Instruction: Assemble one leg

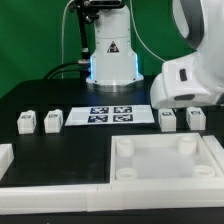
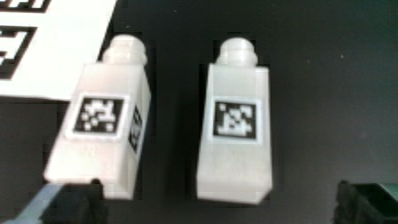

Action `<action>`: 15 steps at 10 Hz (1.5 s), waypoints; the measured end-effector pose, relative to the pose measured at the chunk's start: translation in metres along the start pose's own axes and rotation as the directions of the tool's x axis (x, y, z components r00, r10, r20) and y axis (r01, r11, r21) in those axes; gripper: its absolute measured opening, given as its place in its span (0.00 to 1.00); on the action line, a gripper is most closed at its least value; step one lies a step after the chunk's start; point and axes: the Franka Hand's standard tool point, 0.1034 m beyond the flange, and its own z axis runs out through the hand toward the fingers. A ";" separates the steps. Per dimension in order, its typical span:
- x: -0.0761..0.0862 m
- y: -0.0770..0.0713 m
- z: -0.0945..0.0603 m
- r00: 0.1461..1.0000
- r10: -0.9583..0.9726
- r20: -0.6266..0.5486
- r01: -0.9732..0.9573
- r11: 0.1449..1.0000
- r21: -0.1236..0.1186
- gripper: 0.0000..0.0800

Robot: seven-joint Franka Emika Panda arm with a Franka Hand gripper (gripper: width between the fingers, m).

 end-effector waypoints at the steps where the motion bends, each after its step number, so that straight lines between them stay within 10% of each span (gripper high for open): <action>1: 0.000 0.000 0.002 1.000 0.001 0.003 -0.001 1.000 -0.001 0.81; 6: -0.004 -0.004 0.041 0.998 0.063 0.030 -0.063 0.998 -0.010 0.81; 15: -0.006 -0.009 0.039 0.996 0.073 0.054 -0.073 0.997 -0.015 0.81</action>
Offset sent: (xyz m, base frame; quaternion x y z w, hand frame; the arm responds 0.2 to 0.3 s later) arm -0.0281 0.0058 -0.0131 0.0175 0.0195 0.0181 0.9995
